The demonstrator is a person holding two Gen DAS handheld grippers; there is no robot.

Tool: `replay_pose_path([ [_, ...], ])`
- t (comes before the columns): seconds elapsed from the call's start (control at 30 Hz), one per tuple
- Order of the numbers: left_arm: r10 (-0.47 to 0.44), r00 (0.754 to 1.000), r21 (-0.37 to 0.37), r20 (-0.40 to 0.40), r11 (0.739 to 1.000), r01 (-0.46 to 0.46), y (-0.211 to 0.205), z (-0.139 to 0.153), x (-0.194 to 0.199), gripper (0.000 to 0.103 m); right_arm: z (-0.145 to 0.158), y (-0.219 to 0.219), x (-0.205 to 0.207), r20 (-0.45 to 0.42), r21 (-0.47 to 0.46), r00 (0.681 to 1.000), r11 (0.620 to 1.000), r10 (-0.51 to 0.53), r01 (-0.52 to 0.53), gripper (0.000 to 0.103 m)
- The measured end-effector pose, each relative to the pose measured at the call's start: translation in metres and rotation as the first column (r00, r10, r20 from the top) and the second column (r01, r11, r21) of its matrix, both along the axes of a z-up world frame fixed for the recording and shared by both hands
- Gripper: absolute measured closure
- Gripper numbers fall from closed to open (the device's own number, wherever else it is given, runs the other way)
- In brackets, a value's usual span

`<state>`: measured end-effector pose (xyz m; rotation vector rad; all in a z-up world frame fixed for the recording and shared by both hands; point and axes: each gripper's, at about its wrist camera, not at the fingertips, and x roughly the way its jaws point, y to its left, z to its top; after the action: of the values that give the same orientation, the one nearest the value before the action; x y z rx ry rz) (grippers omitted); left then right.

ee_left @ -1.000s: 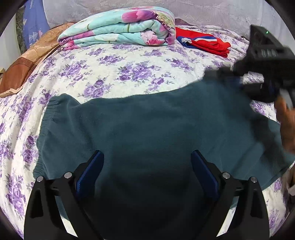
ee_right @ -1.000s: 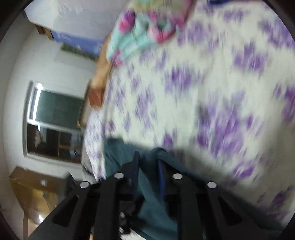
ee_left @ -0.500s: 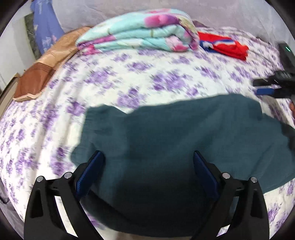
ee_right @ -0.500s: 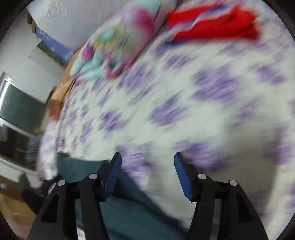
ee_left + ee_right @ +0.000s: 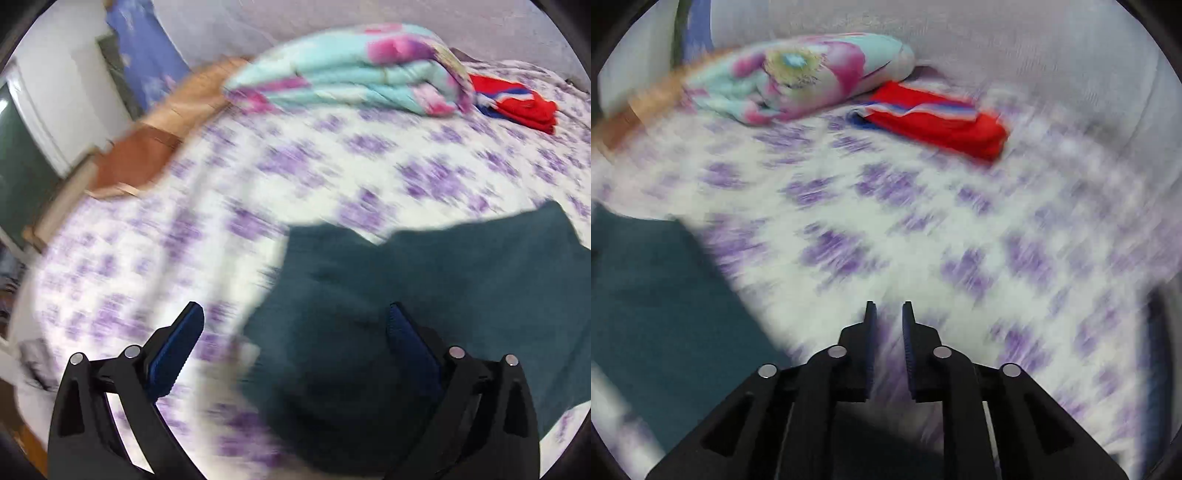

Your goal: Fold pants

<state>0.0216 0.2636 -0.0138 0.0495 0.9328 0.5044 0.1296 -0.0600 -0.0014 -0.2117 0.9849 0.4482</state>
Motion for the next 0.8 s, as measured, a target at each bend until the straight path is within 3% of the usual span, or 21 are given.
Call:
replay_pose_path([
  [0.03, -0.008, 1.000, -0.017, 0.010, 1.000, 0.008, 0.003, 0.004, -0.004, 0.006, 0.004, -0.012, -0.013, -0.017, 0.041, 1.000, 0.999, 0.026, -0.025, 0.059],
  [0.07, -0.017, 1.000, -0.048, 0.015, 0.999, 0.017, 0.008, 0.006, -0.010, 0.006, 0.008, -0.026, -0.027, -0.004, 0.053, 1.000, 0.998, 0.031, -0.031, 0.044],
  [0.1, -0.015, 1.000, -0.071, 0.014, 0.997, 0.016, 0.014, 0.007, -0.015, 0.006, 0.012, -0.045, -0.045, 0.034, 0.036, 0.999, 0.999, 0.004, -0.005, 0.037],
  [0.17, 0.012, 1.000, -0.109, 0.004, 0.994, -0.011, 0.026, 0.003, -0.025, 0.006, 0.015, -0.079, -0.069, 0.097, 0.009, 0.992, 0.997, -0.077, 0.076, 0.033],
  [0.27, 0.044, 0.999, -0.173, -0.029, 0.984, -0.049, 0.041, -0.009, -0.031, 0.006, 0.015, -0.152, -0.098, 0.121, 0.062, 0.964, 0.971, -0.236, 0.230, 0.029],
  [0.4, 0.021, 0.999, -0.287, -0.034, 0.957, -0.030, 0.042, -0.019, -0.023, 0.010, 0.004, -0.227, -0.120, 0.104, 0.106, 0.886, 0.891, -0.452, 0.442, 0.026],
  [0.5, -0.012, 0.999, -0.299, -0.052, 0.954, -0.004, 0.031, -0.018, -0.009, 0.049, -0.002, -0.253, -0.131, 0.095, 0.114, 0.848, 0.852, -0.522, 0.512, 0.026],
  [0.63, -0.014, 0.997, -0.263, -0.081, 0.965, -0.008, 0.025, -0.018, -0.003, 0.044, -0.004, -0.259, -0.133, 0.083, 0.160, 0.833, 0.833, -0.547, 0.530, 0.026],
  [0.7, -0.008, 0.996, -0.251, -0.087, 0.968, -0.014, 0.028, -0.018, -0.006, 0.033, -0.004, -0.251, -0.130, 0.088, 0.165, 0.846, 0.846, -0.525, 0.508, 0.026],
  [0.8, 0.017, 0.995, -0.288, -0.102, 0.956, -0.046, 0.038, -0.021, -0.017, 0.028, -0.005, -0.240, -0.124, 0.093, 0.163, 0.866, 0.865, -0.492, 0.474, 0.026],
])
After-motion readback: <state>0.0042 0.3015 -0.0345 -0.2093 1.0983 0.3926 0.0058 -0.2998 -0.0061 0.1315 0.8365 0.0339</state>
